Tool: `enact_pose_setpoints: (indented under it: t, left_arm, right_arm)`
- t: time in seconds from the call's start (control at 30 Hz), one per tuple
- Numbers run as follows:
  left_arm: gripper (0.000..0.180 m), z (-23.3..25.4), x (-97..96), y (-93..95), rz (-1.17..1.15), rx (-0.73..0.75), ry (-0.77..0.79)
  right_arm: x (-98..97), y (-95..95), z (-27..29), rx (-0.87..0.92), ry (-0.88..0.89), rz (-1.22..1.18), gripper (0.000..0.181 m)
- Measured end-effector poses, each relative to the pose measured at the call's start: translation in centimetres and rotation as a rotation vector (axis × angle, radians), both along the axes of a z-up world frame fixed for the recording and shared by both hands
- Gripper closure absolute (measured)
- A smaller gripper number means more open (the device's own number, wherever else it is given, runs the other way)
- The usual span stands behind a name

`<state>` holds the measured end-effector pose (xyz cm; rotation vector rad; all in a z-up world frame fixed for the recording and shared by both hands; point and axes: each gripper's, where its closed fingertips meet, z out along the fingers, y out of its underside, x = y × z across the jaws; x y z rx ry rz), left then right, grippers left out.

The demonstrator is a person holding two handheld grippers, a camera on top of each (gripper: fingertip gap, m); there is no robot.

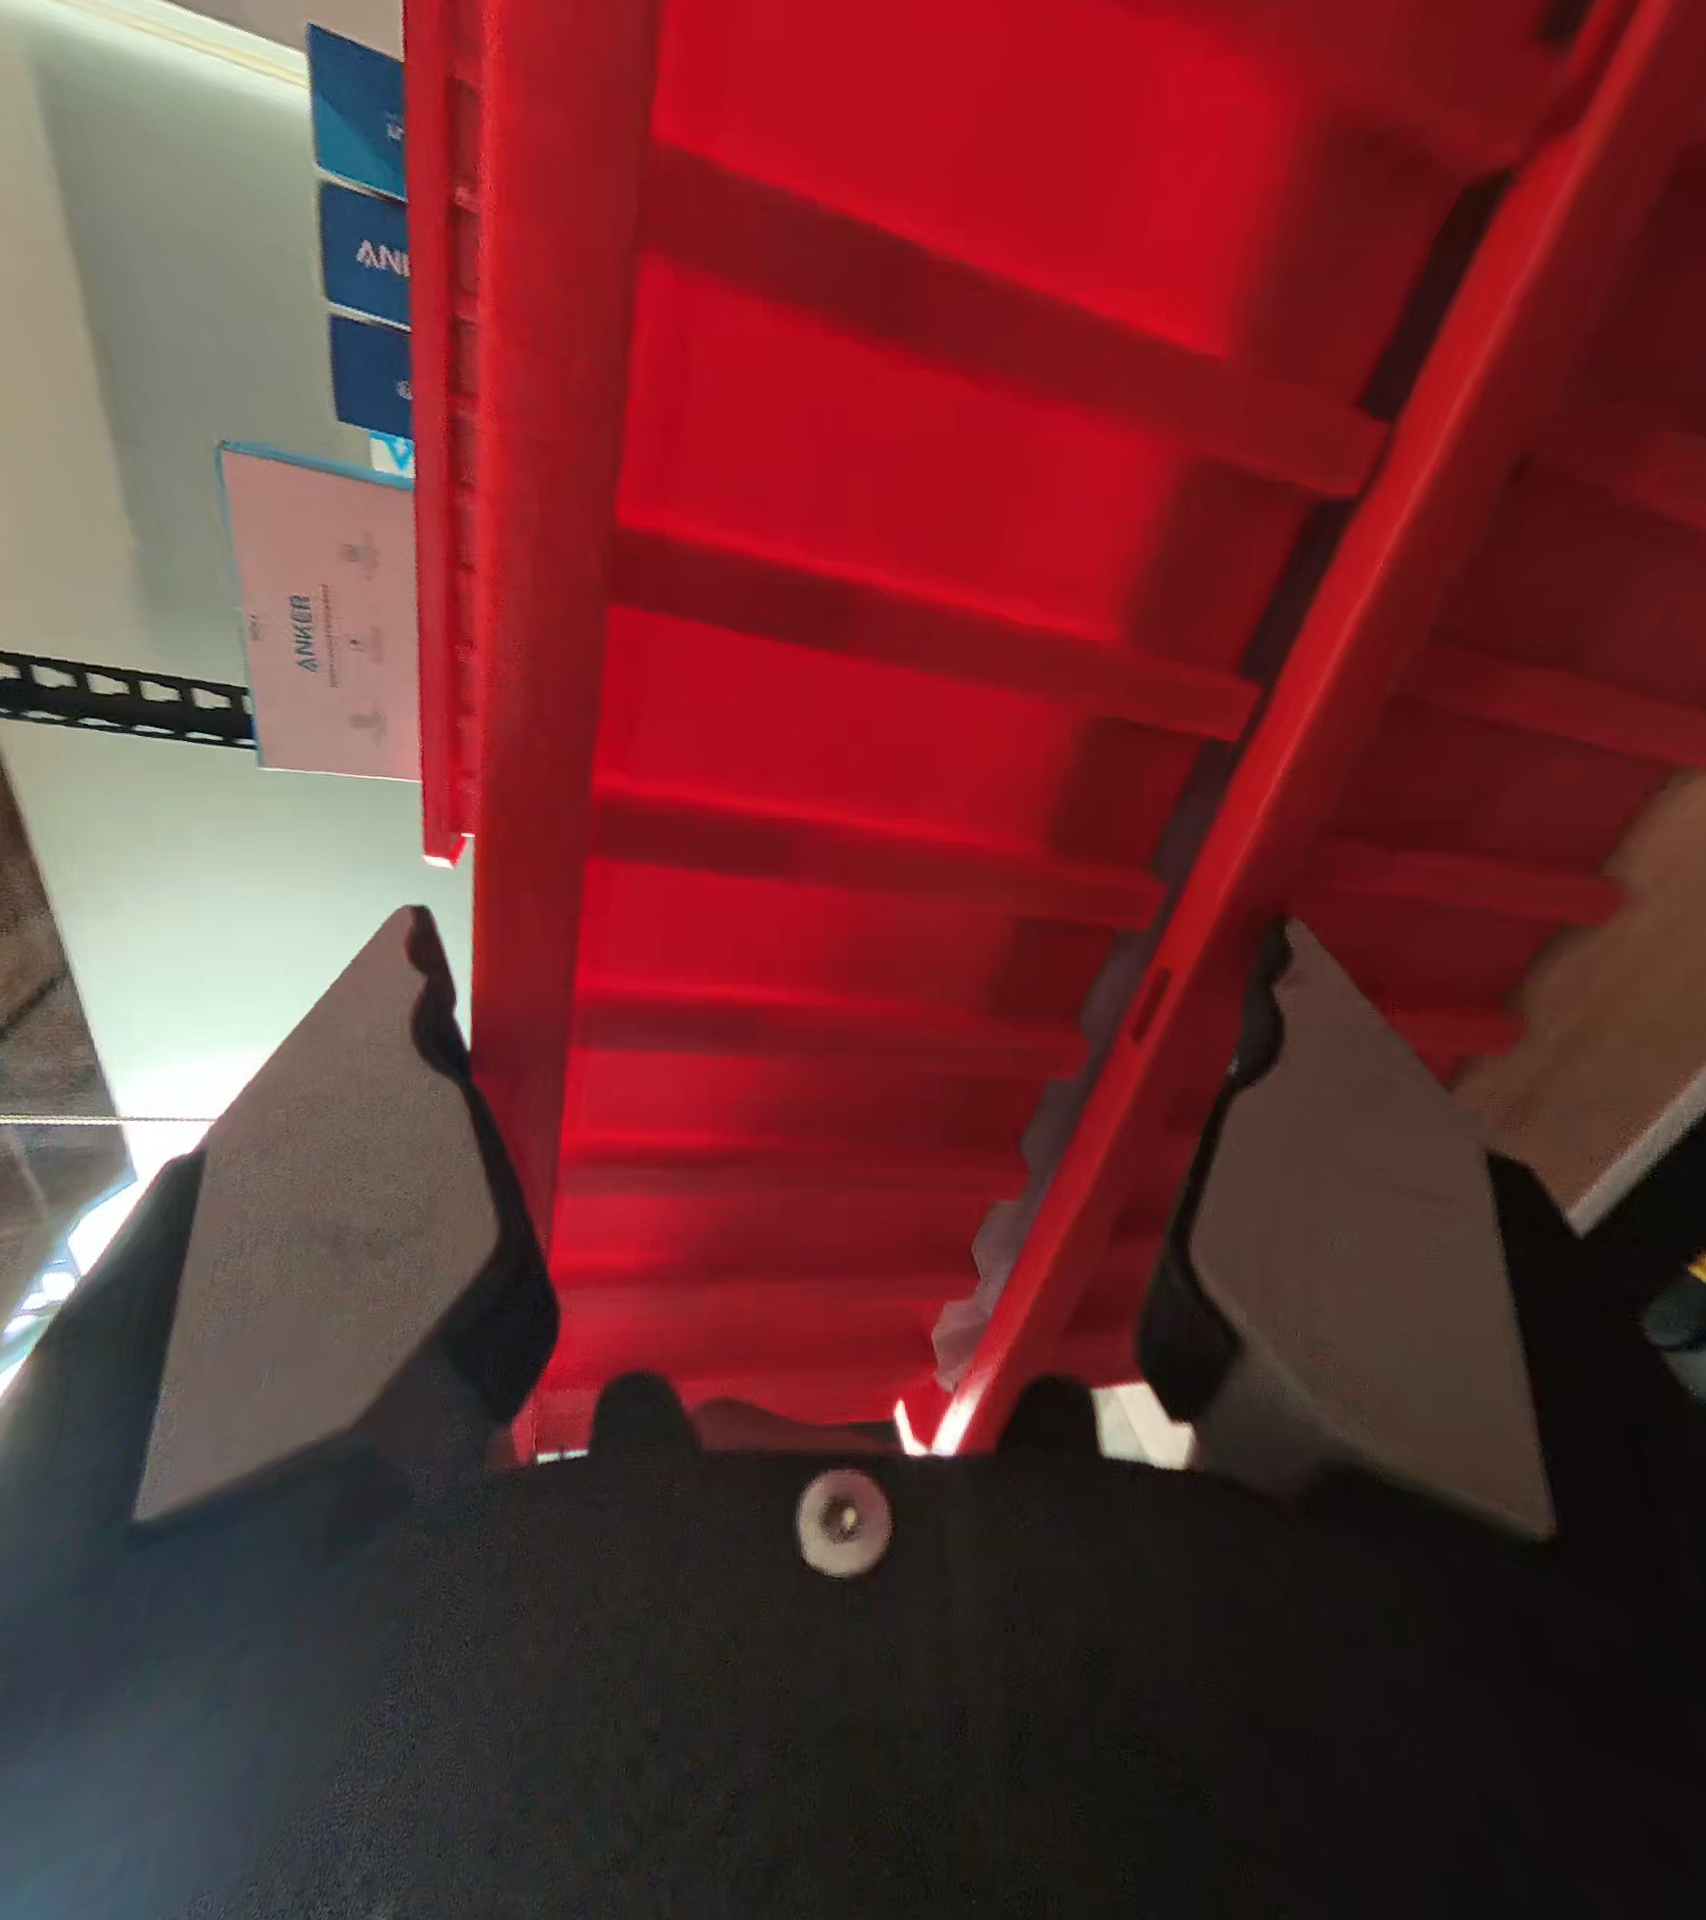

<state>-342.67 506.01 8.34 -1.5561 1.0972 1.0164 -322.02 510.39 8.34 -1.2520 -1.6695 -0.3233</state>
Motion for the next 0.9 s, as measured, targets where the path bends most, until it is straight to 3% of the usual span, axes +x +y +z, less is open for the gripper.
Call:
enact_pose_setpoints:
  t: [0.1,0.23,0.37,0.4,0.5,0.53,0.57,0.73,0.83,0.9]
  left_arm:
    - [0.026,0.1,-0.3,0.4,0.012,0.004,0.001]
    - [0.019,-0.3,-0.8,1.3,0.064,-0.135,-0.015]
    - [0.02,-0.4,-0.8,1.1,0.066,-0.127,-0.025]
    - [0.024,-0.5,-0.8,0.9,0.071,-0.112,-0.041]
    - [0.035,-0.7,0.4,-0.2,0.032,-0.008,0.018]
    - [0.031,-0.8,0.6,-0.3,0.039,-0.005,0.008]
    - [0.037,-0.6,0.7,-0.2,0.039,0.0,-0.01]
    - [0.053,-0.1,3.7,-0.2,-0.055,-0.069,-0.048]
    - [0.048,0.0,5.7,0.4,-0.085,-0.076,-0.061]
    - [0.043,0.4,7.2,0.7,-0.097,-0.085,-0.151]
  right_arm:
    - [0.2,0.4,0.1,-0.03,-0.019,-0.037,0.078]
    - [0.4,1.4,0.4,-0.061,-0.076,-0.083,0.083]
    - [0.5,1.8,0.5,-0.111,-0.087,-0.111,0.072]
    - [0.5,1.4,0.0,-0.121,-0.091,-0.094,0.083]
    - [0.5,0.5,-0.7,0.025,-0.079,-0.021,0.085]
    - [0.6,0.1,-0.5,0.063,-0.073,0.004,0.092]
    - [1.0,0.0,-0.3,0.061,-0.067,0.004,0.098]
    - [1.5,-1.5,0.9,-0.224,0.026,0.077,0.135]
    - [0.5,-2.9,2.0,-0.325,0.119,0.161,0.155]
    - [0.1,-3.2,2.4,-0.338,0.168,0.176,0.155]
